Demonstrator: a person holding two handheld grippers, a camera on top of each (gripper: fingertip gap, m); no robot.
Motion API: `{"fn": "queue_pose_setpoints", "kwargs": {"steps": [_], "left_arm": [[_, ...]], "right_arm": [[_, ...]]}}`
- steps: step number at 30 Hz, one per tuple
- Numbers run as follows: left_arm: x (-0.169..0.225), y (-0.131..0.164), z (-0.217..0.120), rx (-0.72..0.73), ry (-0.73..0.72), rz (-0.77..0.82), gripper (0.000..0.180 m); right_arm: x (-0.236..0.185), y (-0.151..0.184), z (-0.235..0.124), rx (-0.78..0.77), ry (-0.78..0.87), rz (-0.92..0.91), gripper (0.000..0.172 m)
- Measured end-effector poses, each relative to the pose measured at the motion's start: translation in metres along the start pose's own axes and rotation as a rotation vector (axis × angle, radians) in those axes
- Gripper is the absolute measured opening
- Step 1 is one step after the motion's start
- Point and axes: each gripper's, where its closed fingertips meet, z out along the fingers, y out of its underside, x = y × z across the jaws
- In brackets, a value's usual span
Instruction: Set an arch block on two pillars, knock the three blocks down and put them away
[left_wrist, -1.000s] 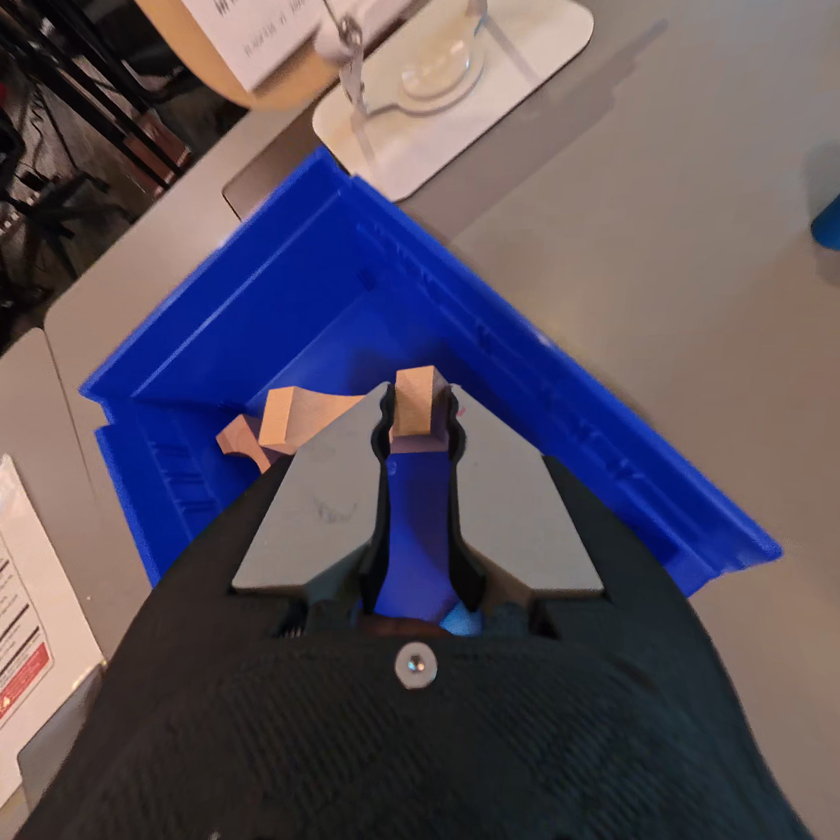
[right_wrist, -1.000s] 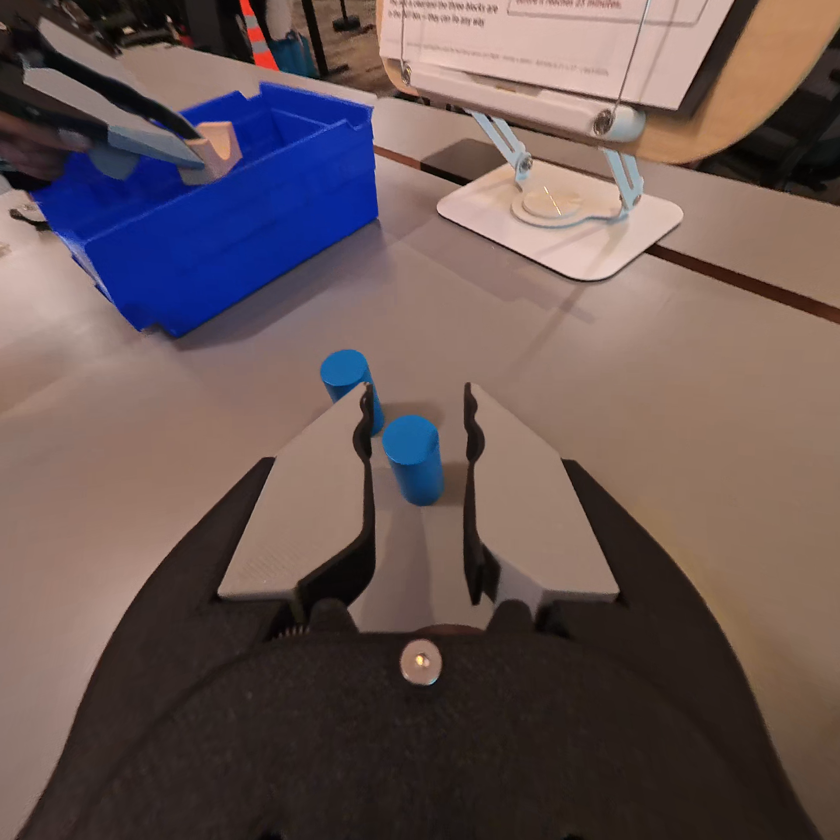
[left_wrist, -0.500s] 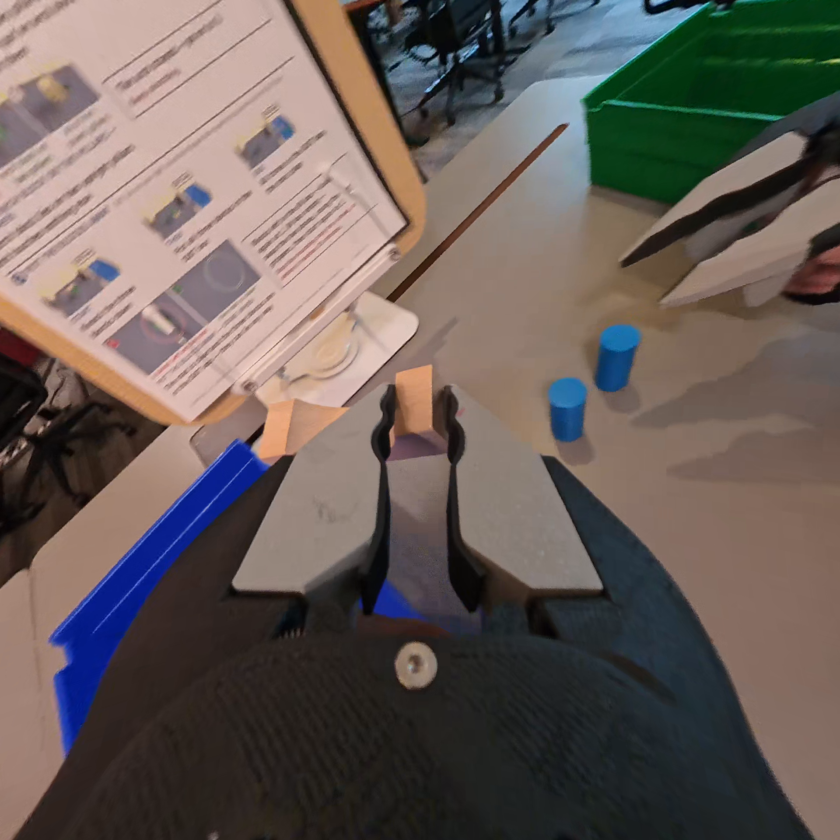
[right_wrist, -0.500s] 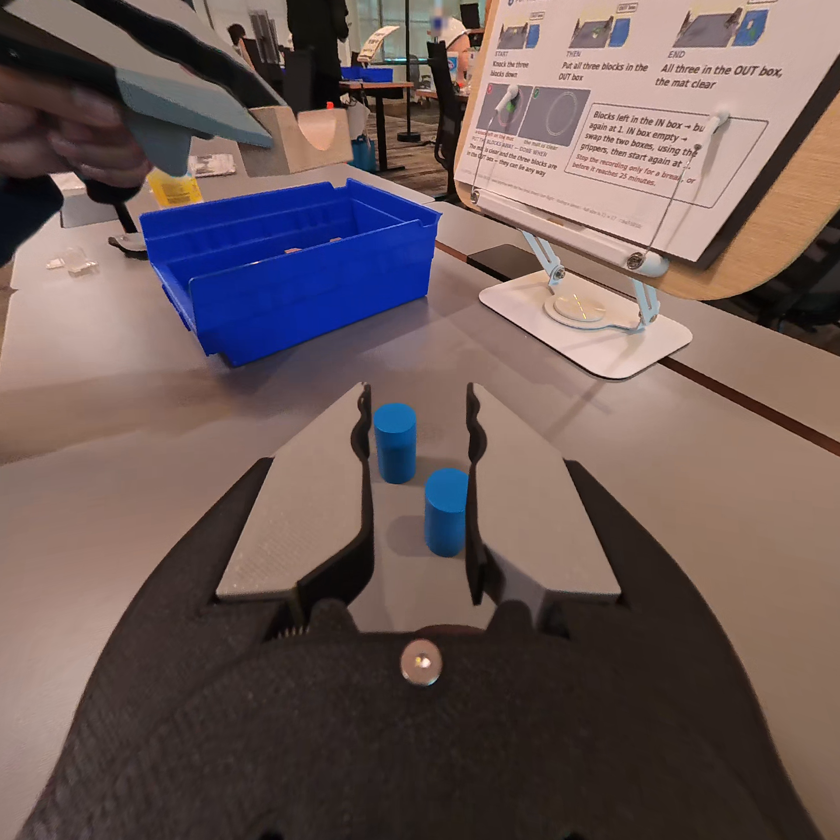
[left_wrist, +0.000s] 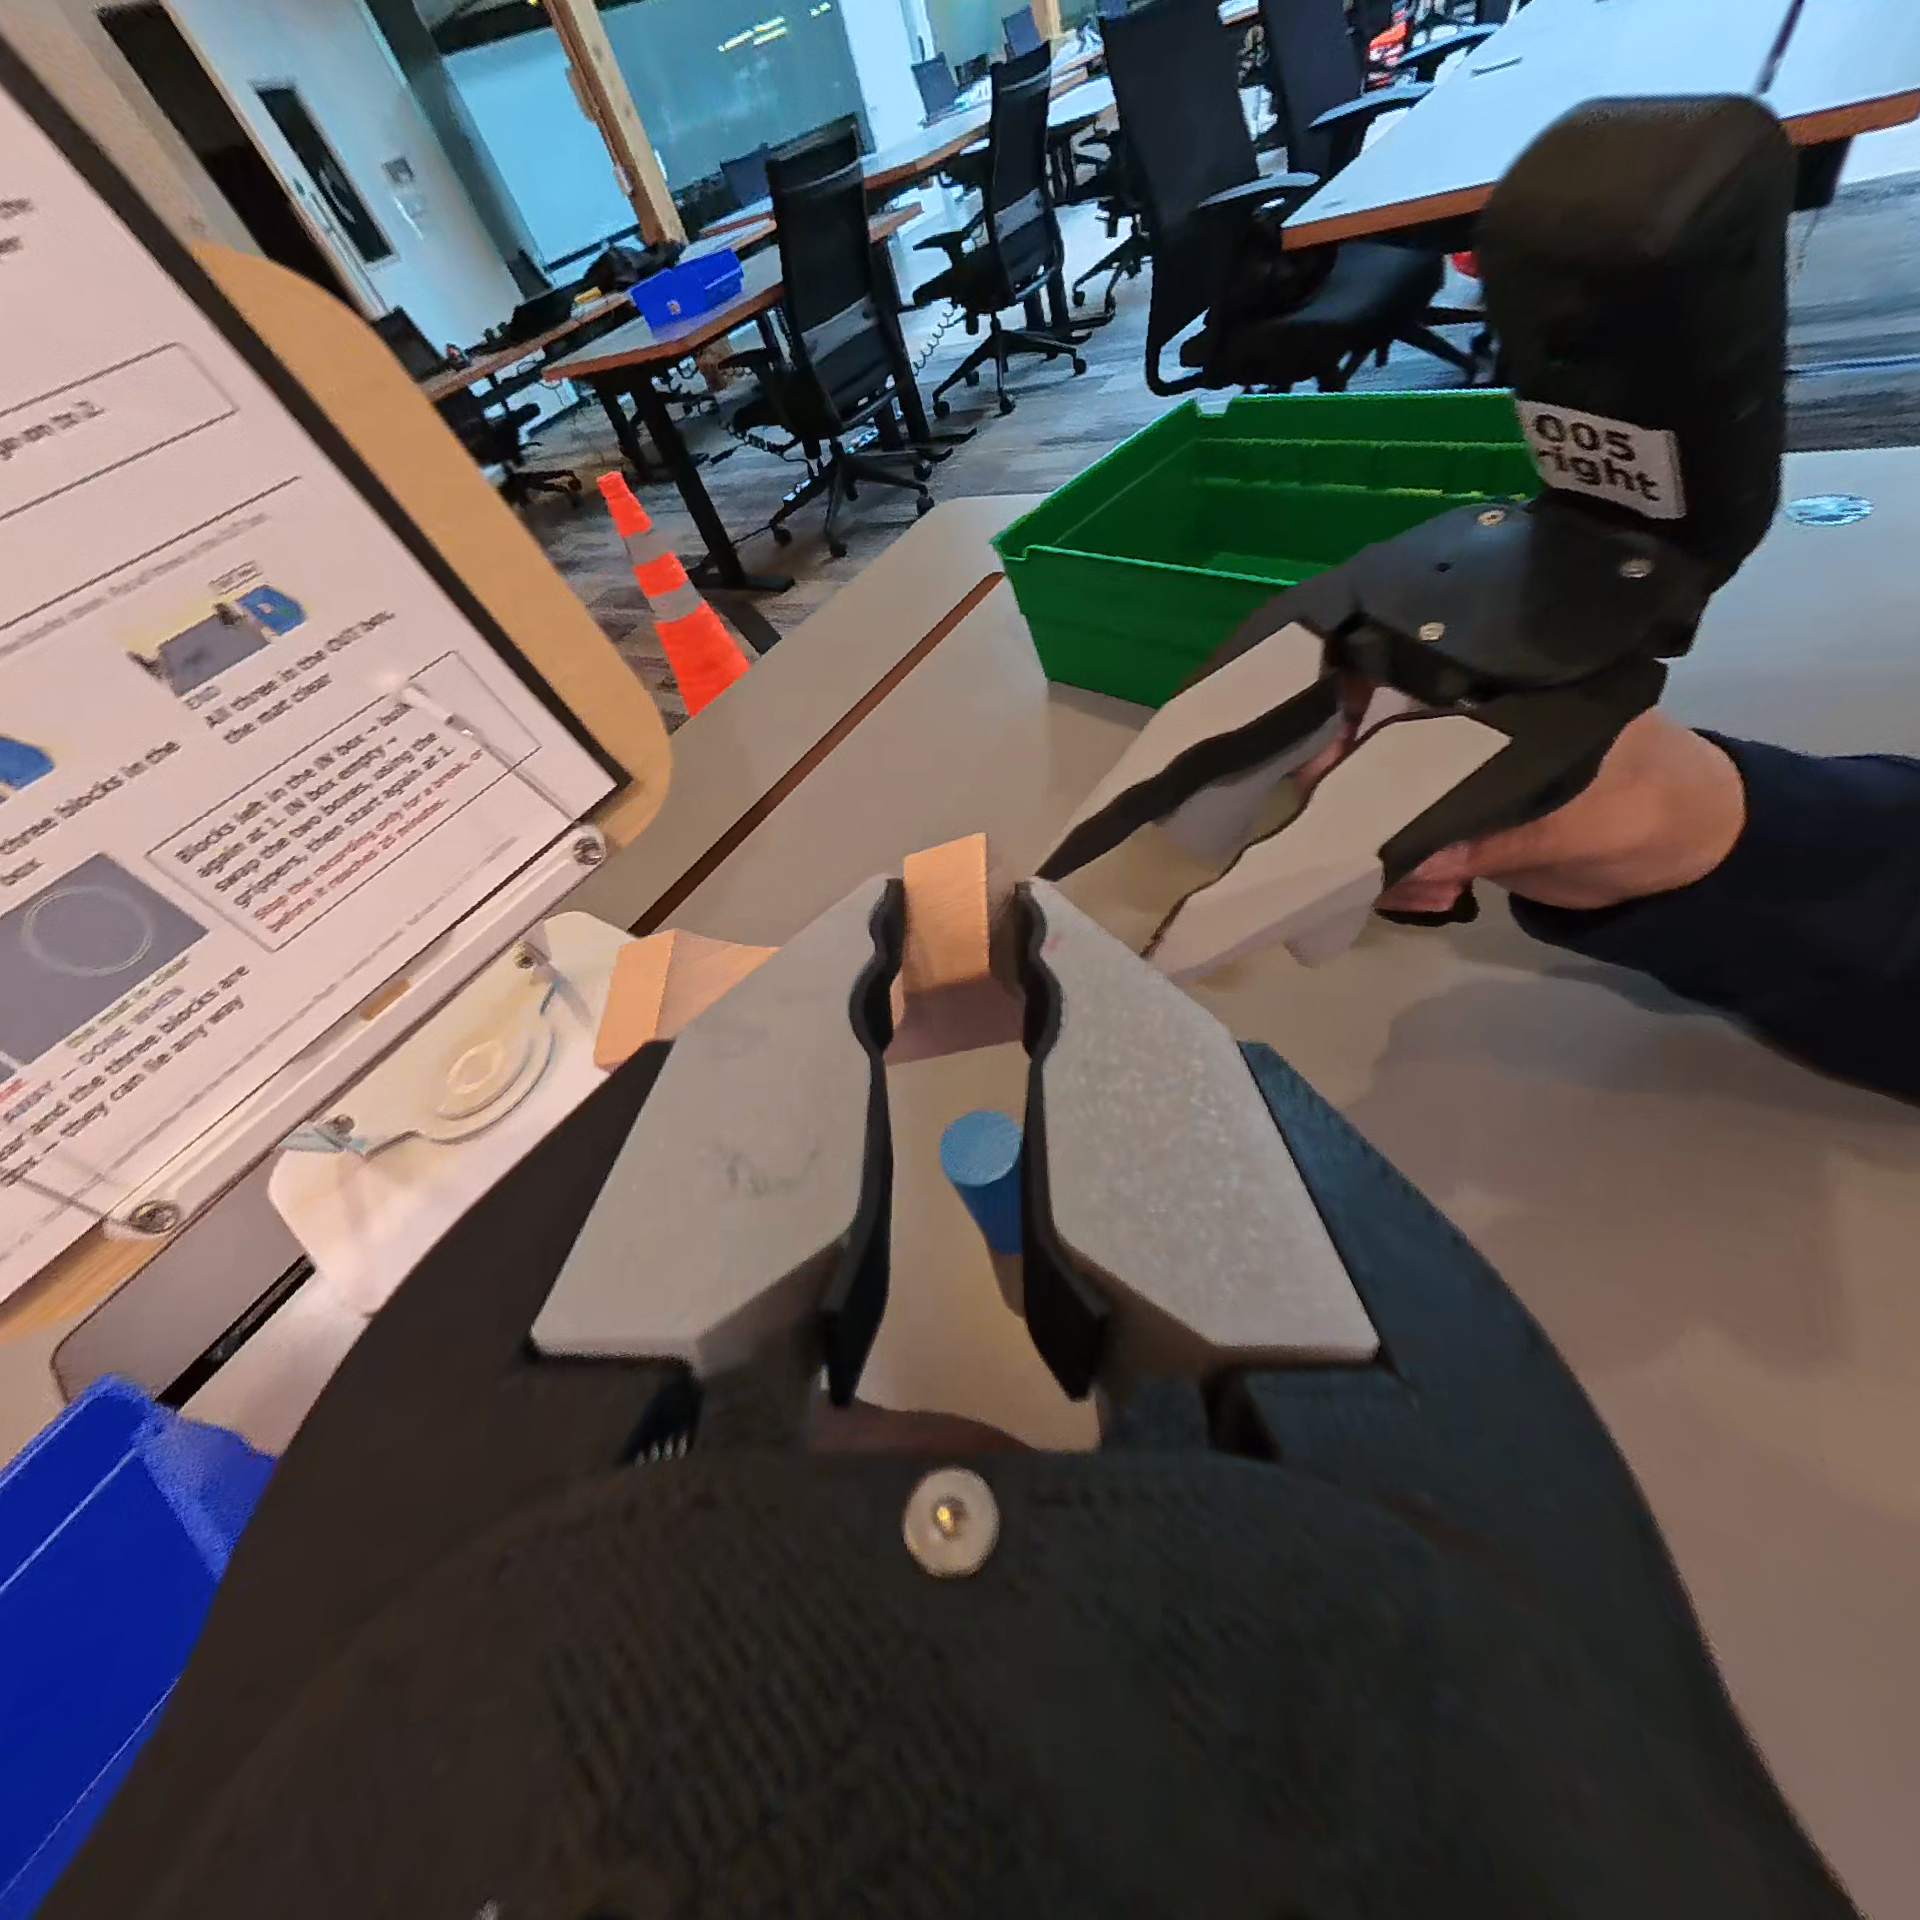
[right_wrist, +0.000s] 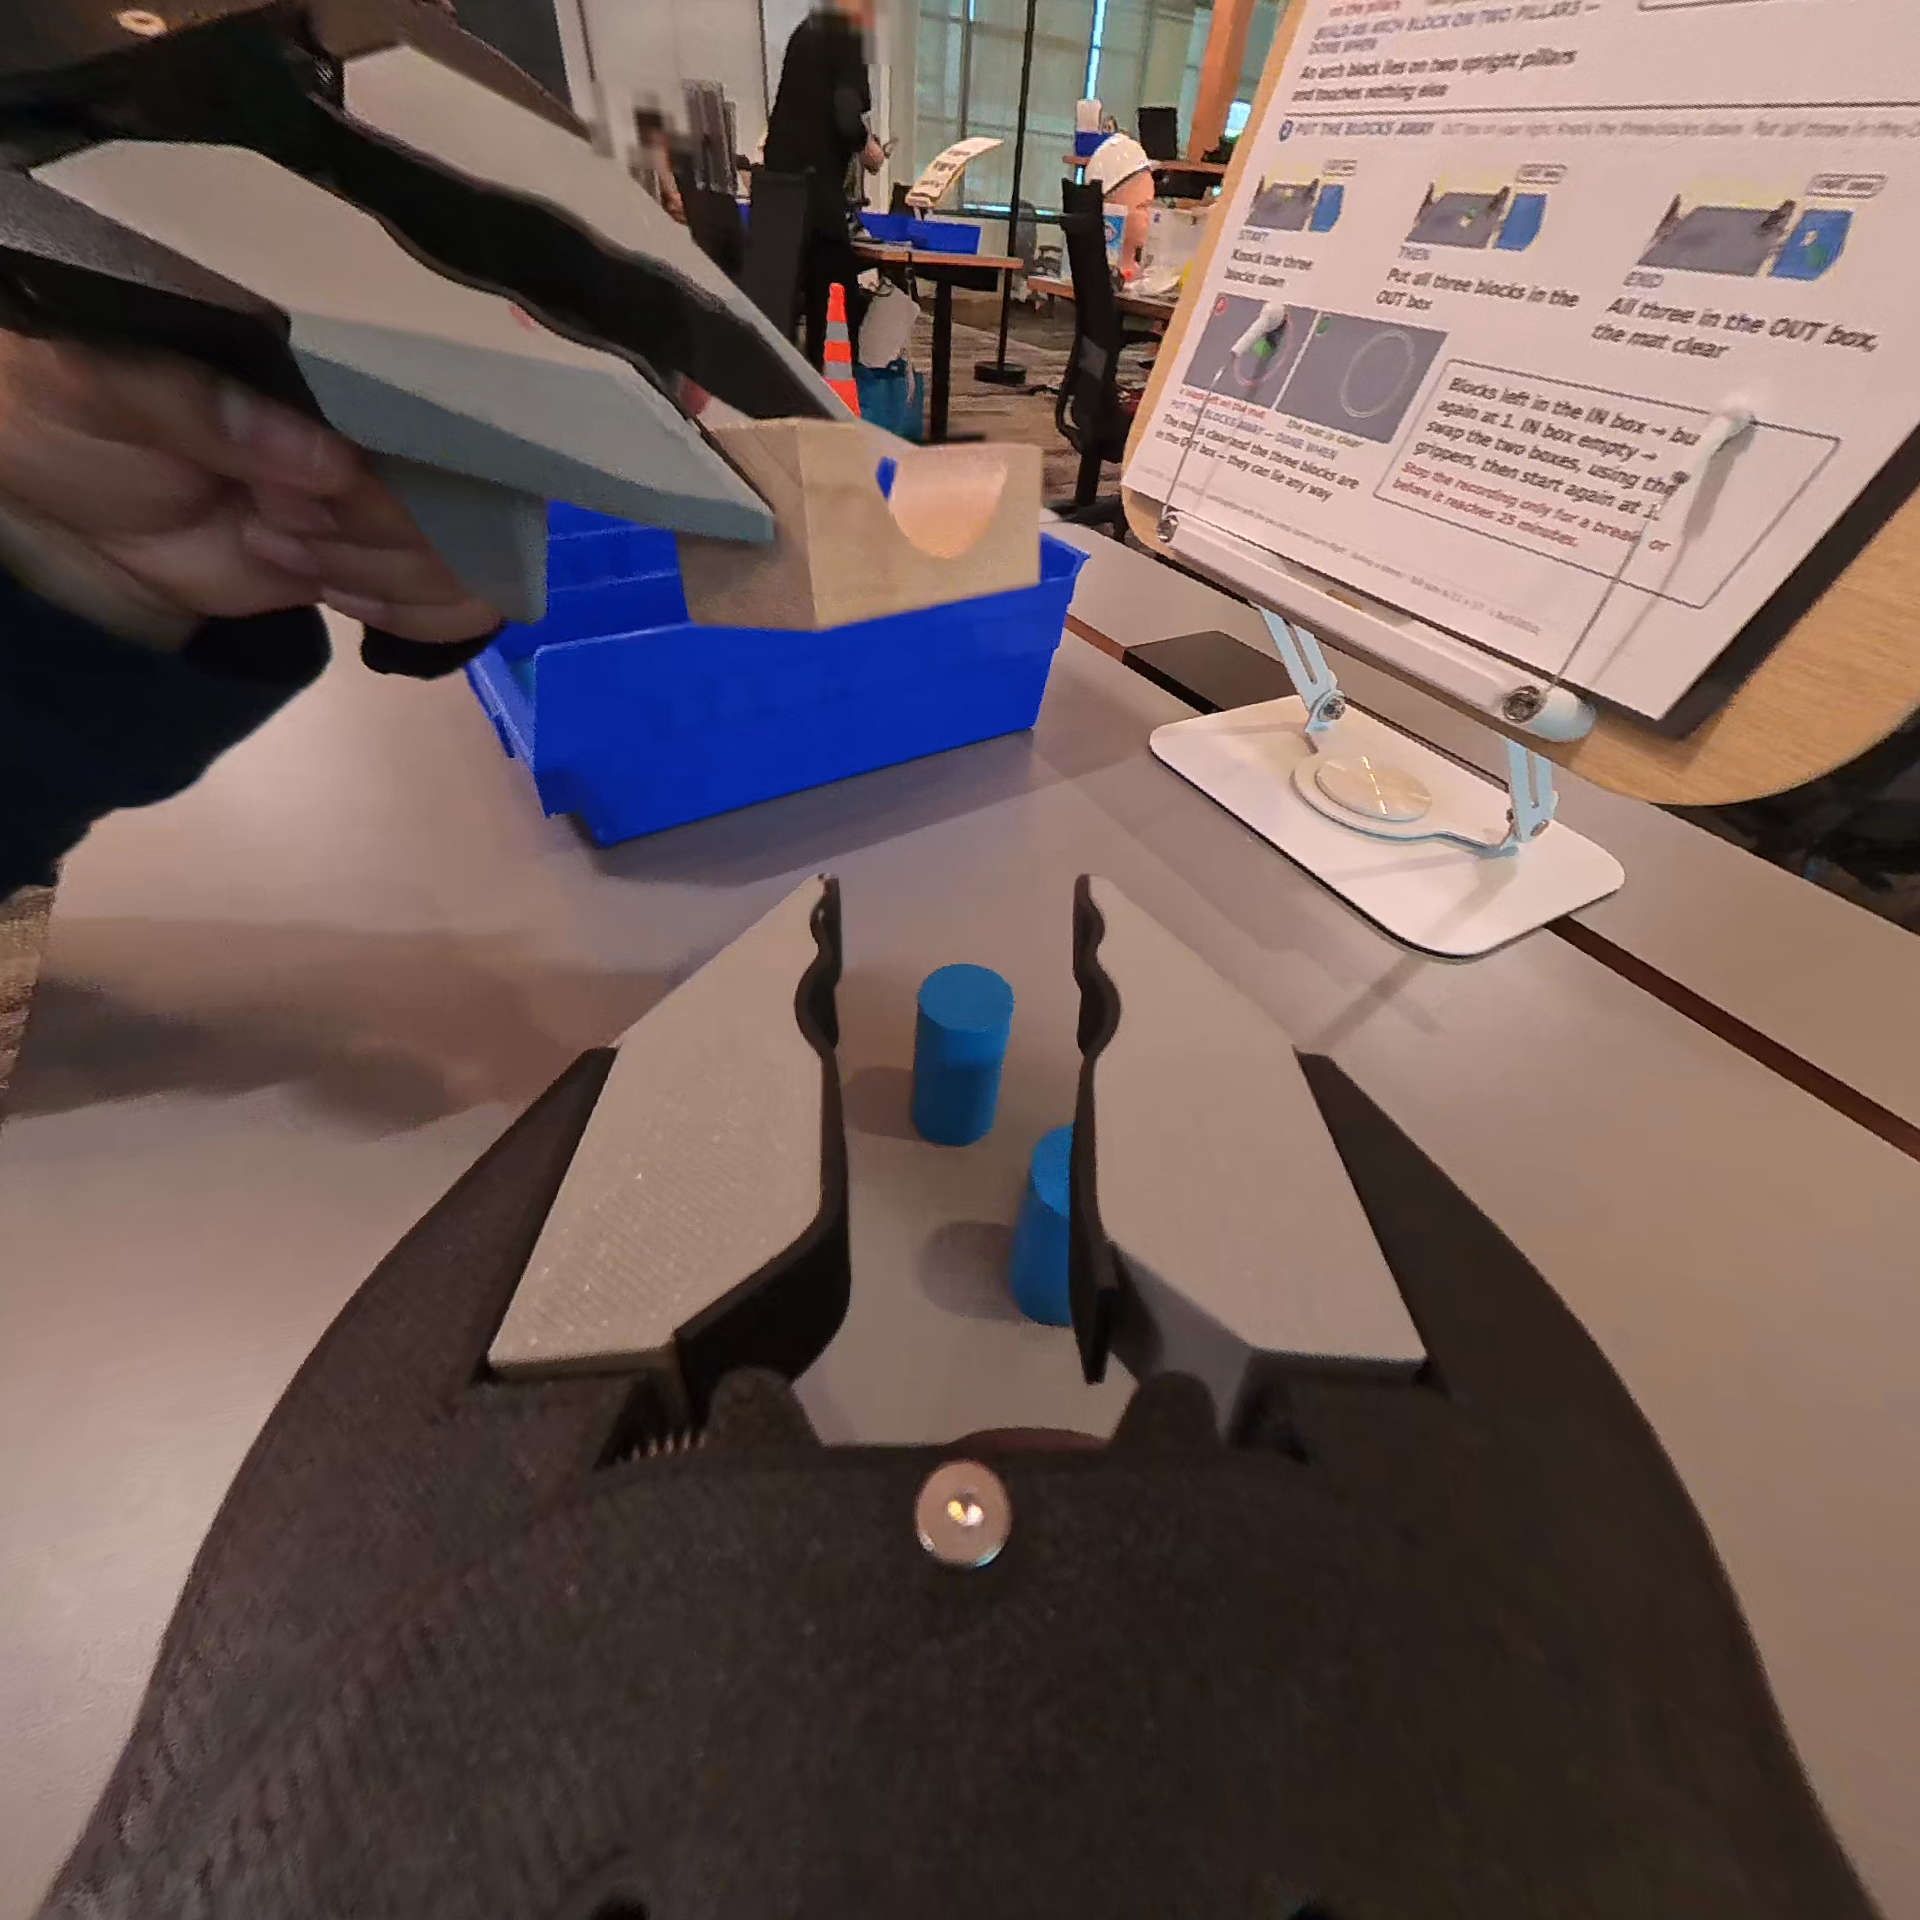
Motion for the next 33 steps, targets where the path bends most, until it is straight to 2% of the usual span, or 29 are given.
{"fn": "queue_pose_setpoints", "kwargs": {"steps": [6,19,25,33], "left_arm": [[0.026,-0.006,0.012,0.036,0.066,-0.013,0.019],[0.036,-0.013,0.007,0.135,0.114,-0.124,0.019],[0.040,-0.016,0.006,0.172,0.145,-0.189,0.019],[0.046,-0.014,0.006,0.201,0.190,-0.281,0.019]], "right_arm": [[-0.010,-0.004,0.002,0.013,-0.010,-0.064,0.045],[-0.020,-0.008,0.011,0.041,0.083,-0.203,0.047],[-0.025,-0.021,0.009,0.122,0.159,-0.278,0.047],[-0.030,-0.040,0.000,0.222,0.268,-0.389,0.036]]}}
